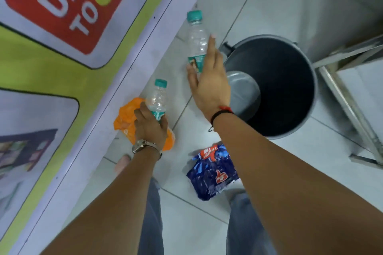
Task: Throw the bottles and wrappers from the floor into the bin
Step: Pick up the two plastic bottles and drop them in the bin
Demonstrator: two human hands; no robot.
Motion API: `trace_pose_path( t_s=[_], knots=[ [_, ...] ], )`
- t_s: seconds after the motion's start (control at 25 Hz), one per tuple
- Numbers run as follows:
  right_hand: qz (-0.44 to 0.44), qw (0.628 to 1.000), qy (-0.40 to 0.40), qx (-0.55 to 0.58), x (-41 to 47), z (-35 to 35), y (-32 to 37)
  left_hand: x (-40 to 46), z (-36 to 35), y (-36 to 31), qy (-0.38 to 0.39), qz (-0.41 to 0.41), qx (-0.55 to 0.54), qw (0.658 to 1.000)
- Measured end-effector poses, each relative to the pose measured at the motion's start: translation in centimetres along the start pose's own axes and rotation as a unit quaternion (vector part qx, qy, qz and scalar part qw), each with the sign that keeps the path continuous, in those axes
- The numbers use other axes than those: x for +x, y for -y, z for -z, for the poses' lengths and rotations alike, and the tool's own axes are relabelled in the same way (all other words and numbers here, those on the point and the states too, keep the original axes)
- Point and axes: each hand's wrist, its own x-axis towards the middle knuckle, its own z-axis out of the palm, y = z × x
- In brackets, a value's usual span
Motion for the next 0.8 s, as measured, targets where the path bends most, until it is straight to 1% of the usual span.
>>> trace_pose_path(
  t_s=[0.08, 0.16, 0.28, 0.36, 0.56, 0.68, 0.8],
  knots=[
    [-0.066, 0.997, -0.040, -0.004, 0.6, 3.4, -2.7, 1.1, 0.9, -2.9, -0.013, -0.025, 0.004, 1.000],
    [-0.138, 0.988, -0.060, -0.039, -0.2, 5.6, -6.4, 1.7, 0.9, -6.2, -0.008, -0.060, -0.018, 0.998],
    [-0.209, 0.973, -0.011, -0.093, -3.0, 5.8, -10.7, 1.9, -0.2, -10.4, 0.009, -0.107, -0.049, 0.993],
    [-0.244, 0.965, 0.013, -0.097, -4.2, 5.1, -12.7, 1.4, -1.2, -13.0, 0.012, -0.147, -0.054, 0.988],
    [-0.332, 0.936, 0.003, -0.115, -4.3, 4.0, -15.6, 1.3, -3.6, -17.1, 0.007, -0.257, -0.026, 0.966],
    [-0.335, 0.937, 0.014, -0.096, -4.5, 4.2, -16.6, 1.3, -5.4, -18.4, 0.017, -0.274, 0.002, 0.961],
    [-0.304, 0.949, -0.010, -0.082, -4.9, 4.8, -17.2, 1.0, -7.6, -19.1, 0.026, -0.283, 0.042, 0.958]
  ],
)
